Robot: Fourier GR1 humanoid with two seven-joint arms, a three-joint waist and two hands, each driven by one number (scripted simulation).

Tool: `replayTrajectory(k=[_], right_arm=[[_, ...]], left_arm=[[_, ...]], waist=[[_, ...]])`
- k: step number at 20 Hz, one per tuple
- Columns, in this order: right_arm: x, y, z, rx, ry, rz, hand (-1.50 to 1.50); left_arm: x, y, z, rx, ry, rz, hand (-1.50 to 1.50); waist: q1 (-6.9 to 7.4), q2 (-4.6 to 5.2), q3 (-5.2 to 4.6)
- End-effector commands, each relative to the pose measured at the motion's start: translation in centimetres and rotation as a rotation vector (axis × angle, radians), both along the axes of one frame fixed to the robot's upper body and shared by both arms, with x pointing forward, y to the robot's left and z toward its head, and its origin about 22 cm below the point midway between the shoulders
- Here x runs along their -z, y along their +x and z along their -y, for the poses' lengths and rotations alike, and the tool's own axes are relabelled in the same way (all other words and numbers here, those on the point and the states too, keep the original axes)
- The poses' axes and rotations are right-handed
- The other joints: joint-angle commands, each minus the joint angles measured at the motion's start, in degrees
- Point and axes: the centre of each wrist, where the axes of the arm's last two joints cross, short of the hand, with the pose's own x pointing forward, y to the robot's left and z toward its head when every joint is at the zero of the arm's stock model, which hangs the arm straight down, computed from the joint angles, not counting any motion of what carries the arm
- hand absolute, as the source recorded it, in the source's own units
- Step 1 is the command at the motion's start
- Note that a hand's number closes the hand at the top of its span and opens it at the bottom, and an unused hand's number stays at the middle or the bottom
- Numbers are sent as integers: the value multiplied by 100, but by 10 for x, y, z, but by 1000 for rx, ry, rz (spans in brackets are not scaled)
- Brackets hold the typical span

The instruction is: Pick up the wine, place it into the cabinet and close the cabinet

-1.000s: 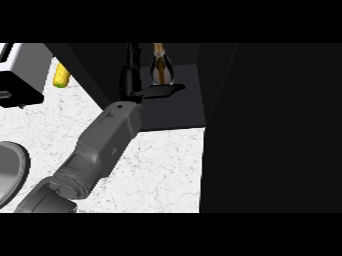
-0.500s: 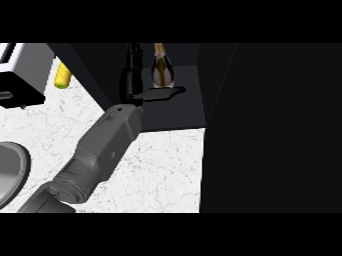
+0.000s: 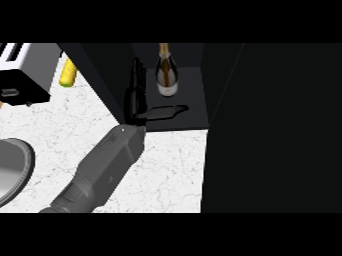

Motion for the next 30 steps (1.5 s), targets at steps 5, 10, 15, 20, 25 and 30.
replayTrajectory(k=[5,10,15,20,25,30], right_arm=[[-4,-23,19,45,6,20,-150],[-9,-31,15,41,-10,25,-150],[-9,-39,14,54,14,9,-150],[-9,-31,18,63,-13,37,-150],[-14,-33,18,52,-3,25,-150],[-4,-32,26,16,-20,11,-150]], left_arm=[[1,-62,40,21,3,-7,-150],[5,-112,58,42,-5,26,-150],[-22,-129,56,60,-54,40,-150],[-24,-177,58,11,-62,54,-150],[-46,-181,48,-11,-68,36,-150],[-51,-225,21,33,-99,74,-150]], waist=[[247,-21,5],[244,-18,2],[290,-23,3],[299,-16,3],[278,-7,3],[276,-8,4]])
